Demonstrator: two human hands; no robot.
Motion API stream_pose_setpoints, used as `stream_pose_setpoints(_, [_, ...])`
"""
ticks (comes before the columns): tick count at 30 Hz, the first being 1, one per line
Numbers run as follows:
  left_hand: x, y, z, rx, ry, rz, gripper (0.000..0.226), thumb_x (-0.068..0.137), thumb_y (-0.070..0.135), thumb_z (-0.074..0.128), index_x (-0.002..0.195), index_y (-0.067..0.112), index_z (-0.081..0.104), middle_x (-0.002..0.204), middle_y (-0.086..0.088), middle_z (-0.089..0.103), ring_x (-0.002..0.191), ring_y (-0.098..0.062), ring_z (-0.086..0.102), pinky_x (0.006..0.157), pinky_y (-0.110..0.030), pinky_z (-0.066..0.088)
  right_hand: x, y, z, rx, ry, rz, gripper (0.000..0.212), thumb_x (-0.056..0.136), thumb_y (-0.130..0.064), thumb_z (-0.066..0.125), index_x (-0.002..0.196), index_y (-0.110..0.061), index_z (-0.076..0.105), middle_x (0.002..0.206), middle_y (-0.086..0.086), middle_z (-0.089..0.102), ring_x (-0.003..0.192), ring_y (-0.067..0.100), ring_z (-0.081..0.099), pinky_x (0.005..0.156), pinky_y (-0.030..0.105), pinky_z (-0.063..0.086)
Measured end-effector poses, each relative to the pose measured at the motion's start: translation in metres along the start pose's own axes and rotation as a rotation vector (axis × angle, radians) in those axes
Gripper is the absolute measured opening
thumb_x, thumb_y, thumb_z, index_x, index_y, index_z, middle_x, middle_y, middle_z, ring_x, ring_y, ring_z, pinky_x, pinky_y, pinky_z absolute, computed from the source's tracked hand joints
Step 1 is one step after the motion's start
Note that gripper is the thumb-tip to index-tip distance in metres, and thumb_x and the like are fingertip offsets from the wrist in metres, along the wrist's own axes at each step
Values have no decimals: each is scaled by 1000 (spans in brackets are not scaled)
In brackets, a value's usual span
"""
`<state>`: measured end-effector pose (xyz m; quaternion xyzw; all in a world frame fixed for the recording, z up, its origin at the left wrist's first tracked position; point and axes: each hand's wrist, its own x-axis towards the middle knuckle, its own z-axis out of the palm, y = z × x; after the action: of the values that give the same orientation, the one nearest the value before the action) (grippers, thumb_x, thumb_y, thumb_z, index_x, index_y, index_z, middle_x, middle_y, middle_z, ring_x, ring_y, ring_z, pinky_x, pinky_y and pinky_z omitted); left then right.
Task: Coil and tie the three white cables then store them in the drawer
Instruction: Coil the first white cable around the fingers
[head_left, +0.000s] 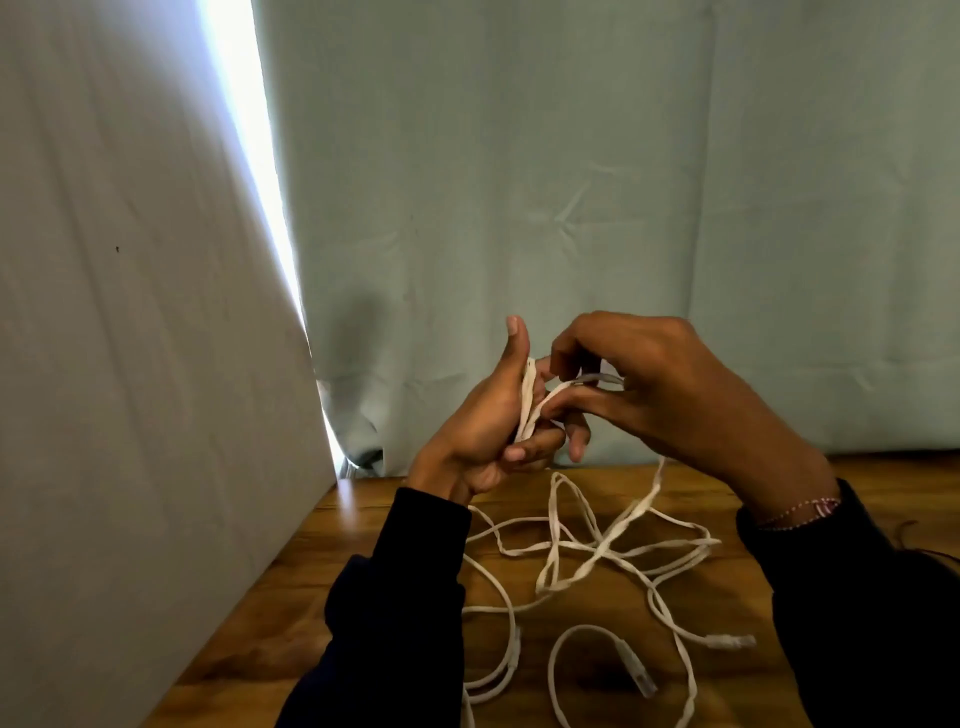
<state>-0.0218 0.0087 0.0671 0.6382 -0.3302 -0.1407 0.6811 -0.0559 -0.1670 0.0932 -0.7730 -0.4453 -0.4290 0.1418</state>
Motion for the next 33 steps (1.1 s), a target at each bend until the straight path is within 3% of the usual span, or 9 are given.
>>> stream_pose_setpoints(4, [1,1,-8,-86,-146,-23,96,84,81,26,139,6,51,52,-12,57,27,-3,29,34,-19,15,-4,9,-2,-191,124,-69,24,89,-26,67,99,-5,72,93,10,72,82,24,68,69,33,53])
stream_pose_setpoints(9, [-7,7,-1,78,-117,-20,60,88,62,49,109,8,63,43,-3,42,28,-5,24,34,-15,19,-6,17,2,-378,299,-126,19,97,-19,64,103,-4,74,100,13,74,87,29,69,70,41,54])
stream_pose_setpoints(14, [-11,10,5,-102,-271,0,28,102,20,39,102,1,60,37,0,42,25,-6,19,33,-13,14,-12,27,16,-291,346,-30,25,94,-13,67,118,-11,73,103,4,77,85,25,73,72,38,59])
stream_pose_setpoints(17, [-12,6,7,-255,-392,63,41,98,9,49,137,-4,49,40,-3,51,24,-8,17,30,-16,14,-12,27,33,33,219,122,40,91,0,65,128,-14,68,108,4,76,92,18,73,82,25,57])
stream_pose_setpoints(20, [-11,2,10,-331,-383,164,68,95,4,51,156,13,23,57,-14,66,27,-7,25,30,-17,21,-10,24,43,209,49,333,47,92,2,63,133,-23,63,99,8,76,77,15,73,71,9,51])
stream_pose_setpoints(22, [-10,2,10,-345,-364,224,78,95,3,52,159,29,15,82,-25,72,30,-8,45,30,-15,28,-9,16,45,211,-195,427,55,96,-5,59,142,-33,50,100,6,72,68,13,69,60,14,51])
stream_pose_setpoints(24, [-7,4,9,-420,-413,233,80,97,2,49,157,41,13,127,-32,62,67,-23,75,42,-20,51,-9,6,44,215,-448,542,48,99,-9,55,139,-33,47,110,5,63,70,11,63,50,16,48])
stream_pose_setpoints(27, [-2,7,6,-521,-367,245,85,96,-8,34,155,51,15,159,-24,29,135,-40,50,85,-51,59,-9,-4,39,225,-639,592,27,104,-15,48,128,-24,56,109,1,64,67,8,61,49,14,46])
stream_pose_setpoints(33, [7,1,0,-522,0,293,91,87,-15,38,154,47,26,156,-17,37,147,-37,31,105,-62,41,-4,-18,29,112,-791,507,34,107,-23,44,140,-17,43,79,-11,51,68,9,60,69,23,55])
